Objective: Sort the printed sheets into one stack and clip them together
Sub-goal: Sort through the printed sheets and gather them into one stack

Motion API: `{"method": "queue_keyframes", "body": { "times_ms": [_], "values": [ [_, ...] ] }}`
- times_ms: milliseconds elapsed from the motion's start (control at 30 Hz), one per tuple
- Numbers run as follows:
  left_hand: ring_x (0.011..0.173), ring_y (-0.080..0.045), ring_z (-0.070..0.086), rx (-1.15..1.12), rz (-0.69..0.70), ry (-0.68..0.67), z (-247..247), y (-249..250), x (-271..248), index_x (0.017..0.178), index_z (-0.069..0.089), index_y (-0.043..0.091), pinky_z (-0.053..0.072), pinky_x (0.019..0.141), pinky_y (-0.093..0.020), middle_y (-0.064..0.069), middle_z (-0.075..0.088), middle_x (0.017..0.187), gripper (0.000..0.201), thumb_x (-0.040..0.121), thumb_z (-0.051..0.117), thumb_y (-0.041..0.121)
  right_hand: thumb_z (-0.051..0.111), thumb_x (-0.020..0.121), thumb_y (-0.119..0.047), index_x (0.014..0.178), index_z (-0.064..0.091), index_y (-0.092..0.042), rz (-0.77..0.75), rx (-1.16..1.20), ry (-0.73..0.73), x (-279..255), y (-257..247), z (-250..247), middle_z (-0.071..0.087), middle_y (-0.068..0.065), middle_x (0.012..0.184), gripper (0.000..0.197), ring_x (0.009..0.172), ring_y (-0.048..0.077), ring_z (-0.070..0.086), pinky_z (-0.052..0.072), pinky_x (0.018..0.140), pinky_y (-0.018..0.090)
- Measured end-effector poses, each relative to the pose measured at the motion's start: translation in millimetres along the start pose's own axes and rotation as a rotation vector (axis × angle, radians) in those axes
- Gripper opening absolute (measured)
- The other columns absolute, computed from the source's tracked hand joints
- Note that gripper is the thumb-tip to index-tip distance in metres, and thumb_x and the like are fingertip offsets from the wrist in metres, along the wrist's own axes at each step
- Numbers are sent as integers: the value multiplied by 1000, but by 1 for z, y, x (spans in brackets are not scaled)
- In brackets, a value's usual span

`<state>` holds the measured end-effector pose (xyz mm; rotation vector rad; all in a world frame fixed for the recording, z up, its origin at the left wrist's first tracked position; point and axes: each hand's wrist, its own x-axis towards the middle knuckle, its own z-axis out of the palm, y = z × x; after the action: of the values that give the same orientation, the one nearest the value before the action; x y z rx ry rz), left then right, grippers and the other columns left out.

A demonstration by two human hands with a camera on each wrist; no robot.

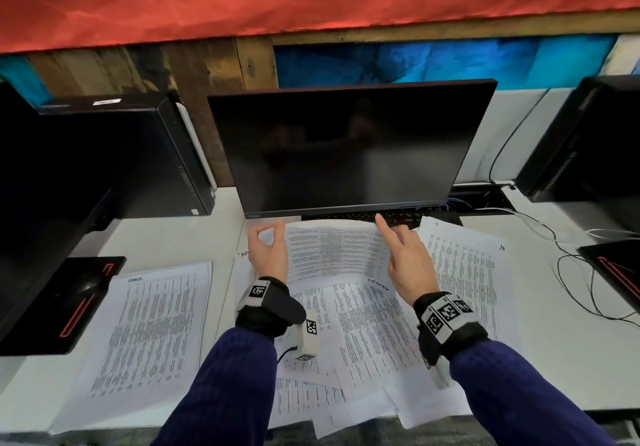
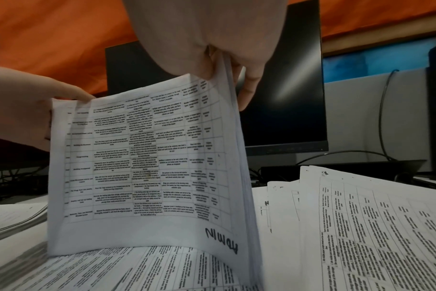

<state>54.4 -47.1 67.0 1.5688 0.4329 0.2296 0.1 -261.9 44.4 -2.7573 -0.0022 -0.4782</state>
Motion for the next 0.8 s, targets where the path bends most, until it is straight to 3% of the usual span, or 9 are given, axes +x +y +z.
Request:
{"method": "queue_keyframes", "body": {
  "times_ms": [67,133,233,300,400,533,667,733,800],
  "values": [
    [83,-13,53,68,84,-19,-2,0,2,105,52,14,43,64,-20,0,56,97,22,92,56,32,53,87,2,150,22,-23,54,29,-33,3,2,0,47,1,102,75,91,13,42,40,73,23],
    [92,-16,53,295,281,3,-4,-3,8,100,58,14,48,84,-31,-2,57,102,17,95,51,29,53,87,1,148,30,-21,87,70,-48,6,5,-1,47,0,104,69,94,14,45,41,75,22],
    [104,-20,51,909,615,3,6,-4,10,91,64,21,19,112,-49,-1,55,104,31,96,39,39,55,88,-2,132,48,-17,86,151,-20,9,8,0,51,1,108,48,102,17,50,37,80,20],
    [103,-16,53,1159,804,-179,22,3,-1,97,62,25,8,115,-51,5,57,102,41,94,31,52,55,89,-5,121,53,-17,82,176,-18,11,7,-1,50,-1,103,34,98,17,49,34,78,20],
    [103,-20,56,1311,958,-518,56,6,-24,115,50,21,26,111,-44,2,61,107,31,92,42,41,52,89,-4,112,55,-15,69,202,-36,12,7,-5,47,-3,96,25,94,18,50,34,75,22],
    [101,-24,58,1388,980,-524,75,12,-39,123,45,17,39,91,-37,-3,63,109,40,86,50,4,49,93,-7,127,51,-18,106,314,14,8,11,-10,50,-1,109,36,102,15,50,35,85,21],
    [94,-24,60,1188,944,-458,49,30,-24,113,49,19,41,84,-36,0,64,100,32,87,45,0,64,87,-14,150,19,-22,459,589,181,-9,23,-4,32,9,137,77,125,19,37,29,108,32],
    [85,-25,61,975,813,-439,28,41,-10,103,51,18,45,76,-34,-1,64,90,18,91,45,5,74,81,-19,151,11,-22,666,788,135,-12,27,-2,23,15,146,95,136,28,29,27,114,44],
    [84,-18,59,715,608,-453,8,48,4,107,54,16,42,72,-27,2,63,93,17,93,48,9,75,80,-21,151,10,-25,748,1029,17,-9,23,-8,27,11,150,97,135,28,33,30,111,45]
  ]
}}
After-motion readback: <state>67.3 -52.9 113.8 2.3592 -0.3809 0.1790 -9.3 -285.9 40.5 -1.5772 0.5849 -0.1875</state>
